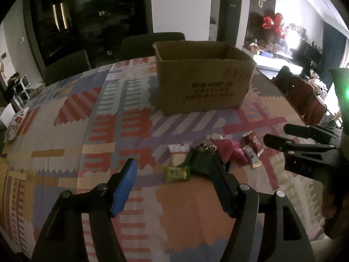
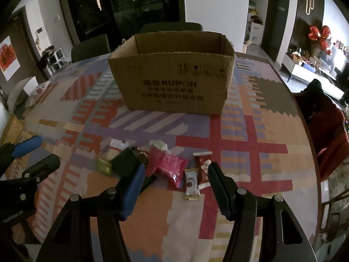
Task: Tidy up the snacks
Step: 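Withdraw both tools from the box back toward the remaining snacks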
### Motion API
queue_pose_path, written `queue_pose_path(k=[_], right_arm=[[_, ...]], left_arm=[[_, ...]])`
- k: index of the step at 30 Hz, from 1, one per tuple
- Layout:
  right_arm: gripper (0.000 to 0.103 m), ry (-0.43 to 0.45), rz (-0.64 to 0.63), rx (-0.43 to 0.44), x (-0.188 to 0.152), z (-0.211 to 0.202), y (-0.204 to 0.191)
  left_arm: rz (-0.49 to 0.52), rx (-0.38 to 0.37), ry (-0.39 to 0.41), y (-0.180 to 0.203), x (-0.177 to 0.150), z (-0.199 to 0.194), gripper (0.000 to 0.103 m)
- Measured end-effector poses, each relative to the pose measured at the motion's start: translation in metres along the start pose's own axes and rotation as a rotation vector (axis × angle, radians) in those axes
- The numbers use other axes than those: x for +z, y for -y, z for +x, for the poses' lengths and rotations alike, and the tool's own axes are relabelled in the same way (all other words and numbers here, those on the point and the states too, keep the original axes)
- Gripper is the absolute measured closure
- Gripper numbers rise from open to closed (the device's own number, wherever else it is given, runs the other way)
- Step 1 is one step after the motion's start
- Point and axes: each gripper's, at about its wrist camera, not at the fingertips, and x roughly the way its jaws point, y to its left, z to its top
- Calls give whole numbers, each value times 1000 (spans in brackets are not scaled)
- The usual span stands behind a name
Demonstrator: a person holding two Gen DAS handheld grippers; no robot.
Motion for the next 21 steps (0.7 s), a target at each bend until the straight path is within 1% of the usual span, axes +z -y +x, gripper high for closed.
queue_pose_path(k=[3, 7, 17, 20, 21], right_arm=[[42, 5, -3, -16, -9, 2, 0], [42, -6, -1, -13, -20, 8, -1], [43, -38, 18, -34, -39, 32, 2], [50, -35, 21, -56, -43, 39, 4], [50, -31, 12, -65, -45, 42, 4]], left_arm=[[1, 9, 14, 1, -10, 2, 33], [7, 19, 30, 2, -20, 7, 29], [24, 33, -12, 4, -37, 45, 29], [39, 43, -10, 4, -41, 55, 29], [42, 46, -9, 4, -42, 58, 29]])
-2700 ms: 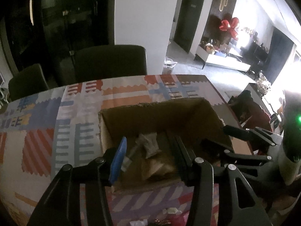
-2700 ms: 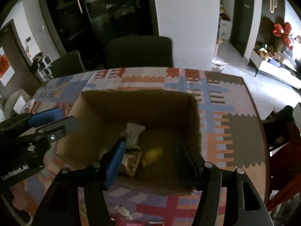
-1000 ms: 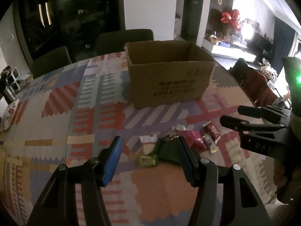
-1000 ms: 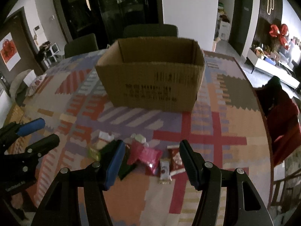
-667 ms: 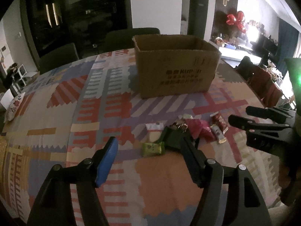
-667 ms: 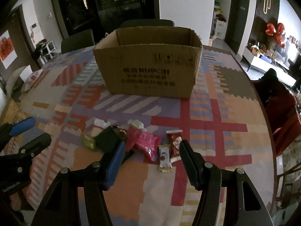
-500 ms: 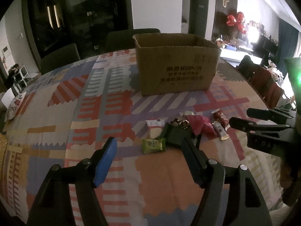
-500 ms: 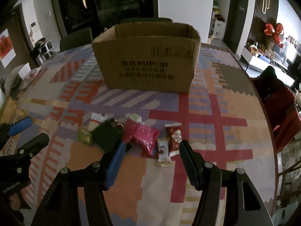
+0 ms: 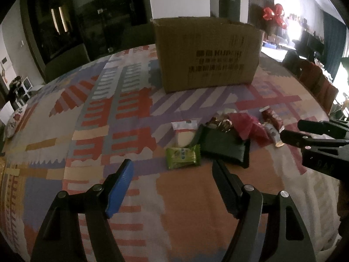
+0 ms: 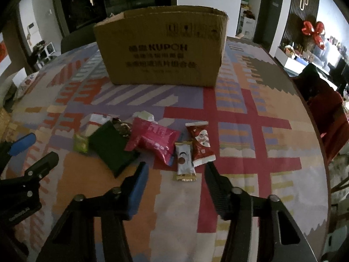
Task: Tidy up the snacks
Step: 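Withdraw both tools from the box back toward the remaining snacks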
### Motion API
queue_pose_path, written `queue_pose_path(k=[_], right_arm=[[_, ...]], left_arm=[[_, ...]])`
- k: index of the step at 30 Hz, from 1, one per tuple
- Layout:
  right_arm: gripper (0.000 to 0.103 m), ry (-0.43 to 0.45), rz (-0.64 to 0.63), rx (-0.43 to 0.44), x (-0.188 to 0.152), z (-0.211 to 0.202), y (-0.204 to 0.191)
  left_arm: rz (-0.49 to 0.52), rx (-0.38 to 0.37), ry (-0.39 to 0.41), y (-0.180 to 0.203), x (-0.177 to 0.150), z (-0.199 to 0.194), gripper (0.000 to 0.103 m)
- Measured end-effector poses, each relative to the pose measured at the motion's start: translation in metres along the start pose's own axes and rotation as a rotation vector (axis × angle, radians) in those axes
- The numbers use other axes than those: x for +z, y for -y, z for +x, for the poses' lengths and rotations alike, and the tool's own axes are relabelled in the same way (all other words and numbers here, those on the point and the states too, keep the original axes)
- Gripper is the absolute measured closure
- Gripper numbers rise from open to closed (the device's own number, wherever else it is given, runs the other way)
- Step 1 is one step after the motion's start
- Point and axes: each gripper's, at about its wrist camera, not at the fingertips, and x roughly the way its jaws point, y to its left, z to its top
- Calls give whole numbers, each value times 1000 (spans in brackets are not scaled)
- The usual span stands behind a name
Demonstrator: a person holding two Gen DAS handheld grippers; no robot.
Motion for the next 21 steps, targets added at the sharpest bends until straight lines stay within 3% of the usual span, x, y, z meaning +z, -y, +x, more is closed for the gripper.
queue_pose_path(k=[11, 21], right_arm=[[63, 15, -41, -31, -1, 27, -3], [66, 11, -59, -14, 0, 39, -5]], left_arm=[[-15, -36, -30, 0, -1, 35, 32], [-31, -64, -57, 1, 5, 54, 39]])
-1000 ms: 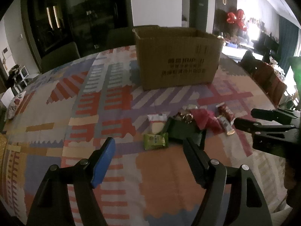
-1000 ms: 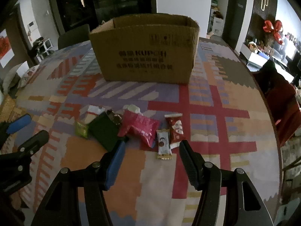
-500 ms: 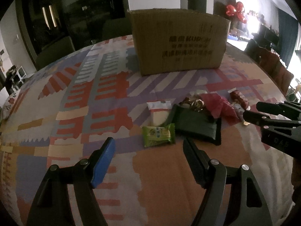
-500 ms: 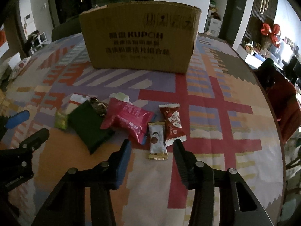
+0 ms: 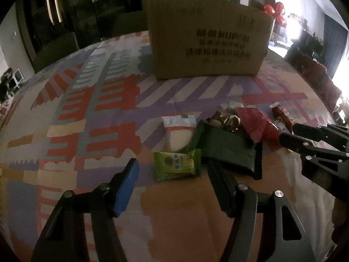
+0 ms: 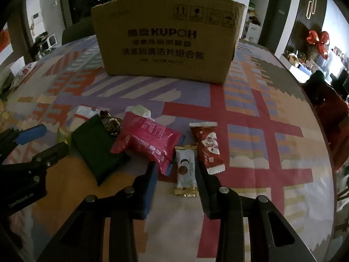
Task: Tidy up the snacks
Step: 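Withdraw both tools from the box back toward the remaining snacks, then grasp the green packet with the left tool while the right tool grasps the white-and-gold bar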
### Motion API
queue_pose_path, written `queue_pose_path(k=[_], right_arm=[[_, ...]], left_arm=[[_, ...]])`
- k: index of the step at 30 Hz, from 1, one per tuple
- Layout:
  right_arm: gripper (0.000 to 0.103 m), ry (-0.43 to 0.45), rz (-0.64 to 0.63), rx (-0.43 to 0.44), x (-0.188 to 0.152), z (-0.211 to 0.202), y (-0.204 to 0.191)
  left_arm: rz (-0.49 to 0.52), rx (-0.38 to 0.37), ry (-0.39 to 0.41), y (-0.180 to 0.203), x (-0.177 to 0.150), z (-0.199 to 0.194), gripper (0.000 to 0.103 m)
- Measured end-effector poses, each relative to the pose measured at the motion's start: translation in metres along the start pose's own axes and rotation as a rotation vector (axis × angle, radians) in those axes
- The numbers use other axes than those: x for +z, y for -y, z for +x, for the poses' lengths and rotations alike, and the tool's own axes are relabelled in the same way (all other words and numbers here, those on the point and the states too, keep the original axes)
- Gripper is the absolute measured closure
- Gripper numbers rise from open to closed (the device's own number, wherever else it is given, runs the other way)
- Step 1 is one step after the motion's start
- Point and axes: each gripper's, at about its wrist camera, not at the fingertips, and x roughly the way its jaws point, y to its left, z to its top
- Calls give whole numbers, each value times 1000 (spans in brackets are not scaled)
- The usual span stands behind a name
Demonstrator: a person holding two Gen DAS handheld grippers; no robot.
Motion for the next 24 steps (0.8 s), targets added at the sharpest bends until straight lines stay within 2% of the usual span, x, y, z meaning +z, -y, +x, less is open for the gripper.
queue_pose_path(k=[9, 17, 20, 21, 24], right_arm=[[66, -28, 10, 4, -1, 11, 3], [67, -24, -14, -8, 0, 16, 0], [77, -23, -21, 4, 0, 16, -1], [79, -24, -21, 9, 1, 17, -1], [82, -17, -31, 0, 0, 16, -1]], left_arm=[[-9, -15, -20, 1, 4, 10, 46], [-55, -37, -48, -3, 5, 19, 58], [-56, -38, -42, -2, 4, 17, 63], [-53, -42, -39, -2, 4, 17, 66], [-34, -35, -39, 1, 4, 16, 67]])
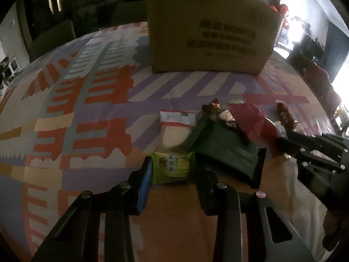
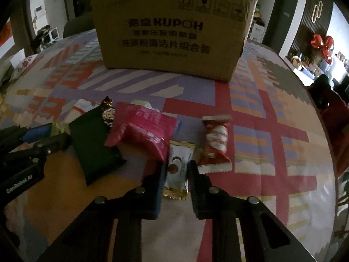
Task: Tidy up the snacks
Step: 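Grasp the green packet with the left tool while the right tool grasps the white-and-gold bar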
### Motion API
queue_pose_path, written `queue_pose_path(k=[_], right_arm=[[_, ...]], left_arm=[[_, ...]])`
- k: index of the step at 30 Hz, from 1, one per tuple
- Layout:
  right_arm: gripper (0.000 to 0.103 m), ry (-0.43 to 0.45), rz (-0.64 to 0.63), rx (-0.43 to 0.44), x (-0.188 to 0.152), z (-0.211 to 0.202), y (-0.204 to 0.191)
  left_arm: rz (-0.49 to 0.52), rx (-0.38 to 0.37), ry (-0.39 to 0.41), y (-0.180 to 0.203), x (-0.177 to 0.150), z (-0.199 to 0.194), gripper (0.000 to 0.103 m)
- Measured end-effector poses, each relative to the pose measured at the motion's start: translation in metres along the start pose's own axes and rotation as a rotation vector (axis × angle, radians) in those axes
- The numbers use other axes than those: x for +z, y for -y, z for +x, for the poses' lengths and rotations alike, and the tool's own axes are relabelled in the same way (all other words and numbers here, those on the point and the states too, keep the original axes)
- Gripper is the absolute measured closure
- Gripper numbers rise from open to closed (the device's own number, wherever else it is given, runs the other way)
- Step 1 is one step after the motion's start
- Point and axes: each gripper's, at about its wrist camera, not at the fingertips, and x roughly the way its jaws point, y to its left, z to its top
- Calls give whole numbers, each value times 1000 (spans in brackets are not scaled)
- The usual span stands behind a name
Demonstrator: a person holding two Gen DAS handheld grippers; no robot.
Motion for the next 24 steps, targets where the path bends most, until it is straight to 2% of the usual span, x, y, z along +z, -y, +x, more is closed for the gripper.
queue_pose_path(k=[8, 13, 24], right_arm=[[83, 4, 18, 7, 1, -7, 5], [83, 18, 31, 32, 1, -22, 4], [83, 117, 16, 58, 19, -70, 1]], left_arm=[[1, 17, 22, 5, 1, -14, 69], [-14, -3, 43, 11, 7, -32, 69], [-13, -11, 145, 19, 26, -87, 69]])
